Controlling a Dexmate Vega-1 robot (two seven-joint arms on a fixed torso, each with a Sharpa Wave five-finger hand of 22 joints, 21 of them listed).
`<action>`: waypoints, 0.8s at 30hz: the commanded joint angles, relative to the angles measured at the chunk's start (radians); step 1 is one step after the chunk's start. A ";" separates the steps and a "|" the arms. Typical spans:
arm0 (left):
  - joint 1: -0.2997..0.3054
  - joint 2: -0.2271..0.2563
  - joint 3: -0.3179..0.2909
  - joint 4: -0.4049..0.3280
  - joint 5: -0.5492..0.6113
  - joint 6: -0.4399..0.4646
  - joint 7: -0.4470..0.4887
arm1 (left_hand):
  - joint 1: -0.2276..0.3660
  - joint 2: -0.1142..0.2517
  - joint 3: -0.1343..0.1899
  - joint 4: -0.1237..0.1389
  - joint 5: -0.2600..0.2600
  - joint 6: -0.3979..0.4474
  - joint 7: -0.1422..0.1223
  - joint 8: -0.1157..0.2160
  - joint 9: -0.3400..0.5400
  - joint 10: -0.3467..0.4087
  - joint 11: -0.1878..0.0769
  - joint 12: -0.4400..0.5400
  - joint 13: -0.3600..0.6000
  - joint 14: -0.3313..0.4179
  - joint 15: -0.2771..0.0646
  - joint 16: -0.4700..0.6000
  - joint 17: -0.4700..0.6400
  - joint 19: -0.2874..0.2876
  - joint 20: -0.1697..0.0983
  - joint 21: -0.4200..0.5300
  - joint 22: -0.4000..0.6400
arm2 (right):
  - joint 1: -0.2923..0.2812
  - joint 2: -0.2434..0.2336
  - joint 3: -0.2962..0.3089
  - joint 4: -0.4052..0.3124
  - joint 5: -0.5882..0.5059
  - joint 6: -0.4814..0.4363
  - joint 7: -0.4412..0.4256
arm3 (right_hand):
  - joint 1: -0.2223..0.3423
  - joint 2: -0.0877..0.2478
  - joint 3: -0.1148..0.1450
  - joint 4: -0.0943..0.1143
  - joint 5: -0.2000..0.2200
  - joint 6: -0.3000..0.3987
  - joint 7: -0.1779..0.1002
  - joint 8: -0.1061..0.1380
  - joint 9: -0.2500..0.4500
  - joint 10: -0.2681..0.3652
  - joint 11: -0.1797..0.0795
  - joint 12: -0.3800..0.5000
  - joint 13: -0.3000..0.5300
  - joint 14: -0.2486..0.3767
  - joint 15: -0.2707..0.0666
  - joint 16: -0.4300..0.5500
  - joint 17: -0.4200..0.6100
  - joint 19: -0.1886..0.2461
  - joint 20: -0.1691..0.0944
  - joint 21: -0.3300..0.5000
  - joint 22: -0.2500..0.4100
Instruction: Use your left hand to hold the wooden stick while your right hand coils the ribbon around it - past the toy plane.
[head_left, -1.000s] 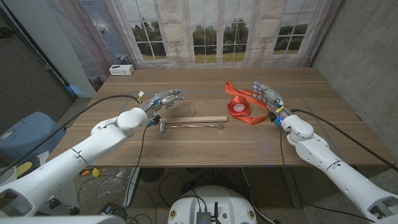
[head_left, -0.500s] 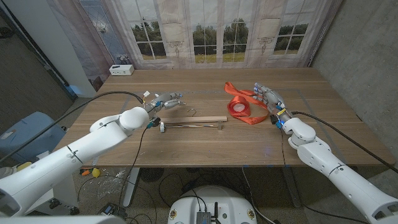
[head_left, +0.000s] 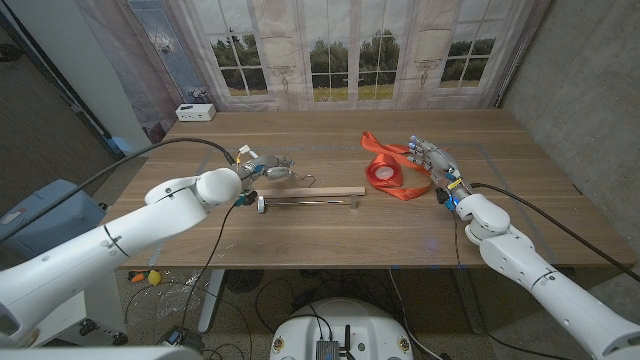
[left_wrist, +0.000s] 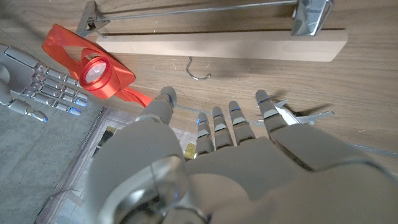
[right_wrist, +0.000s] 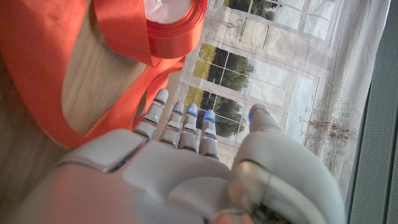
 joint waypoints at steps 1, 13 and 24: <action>-0.123 0.010 0.124 -0.074 0.103 0.232 -0.087 | 0.030 -0.001 0.008 0.000 0.004 0.017 0.002 0.005 0.006 0.025 -0.001 0.008 0.004 0.020 -0.004 0.011 0.002 0.017 0.012 0.005 0.004 | -0.013 0.006 0.002 0.007 0.005 0.017 0.007 | -0.008 0.001 0.006 0.002 0.008 0.009 0.003 -0.001 0.004 0.010 -0.003 -0.003 0.004 0.007 0.001 -0.001 0.002 0.007 -0.001 -0.007 0.005; -0.306 -0.004 0.325 -0.069 0.240 0.389 -0.210 | 0.074 0.002 -0.001 0.006 0.002 0.056 0.006 0.008 0.009 0.075 -0.008 0.020 0.010 0.059 -0.019 0.020 0.004 0.046 -0.011 0.012 0.004 | -0.036 0.003 0.008 -0.012 0.006 0.017 -0.011 | -0.011 0.002 0.009 0.000 0.008 0.013 0.004 0.000 0.005 0.016 -0.003 -0.004 0.004 0.009 0.001 -0.001 0.003 0.009 -0.001 -0.011 0.005; -0.448 -0.012 0.491 -0.049 0.374 0.447 -0.337 | 0.137 0.023 0.008 -0.001 0.008 0.114 0.000 0.021 0.013 0.115 -0.011 0.034 0.022 0.084 -0.034 0.025 0.006 0.047 -0.030 0.010 0.004 | -0.048 0.005 0.011 -0.017 0.008 0.024 -0.014 | -0.016 0.004 0.010 0.001 0.008 0.016 0.004 0.000 0.005 0.019 0.001 -0.006 0.005 0.011 0.001 -0.001 0.005 0.010 -0.002 -0.015 0.005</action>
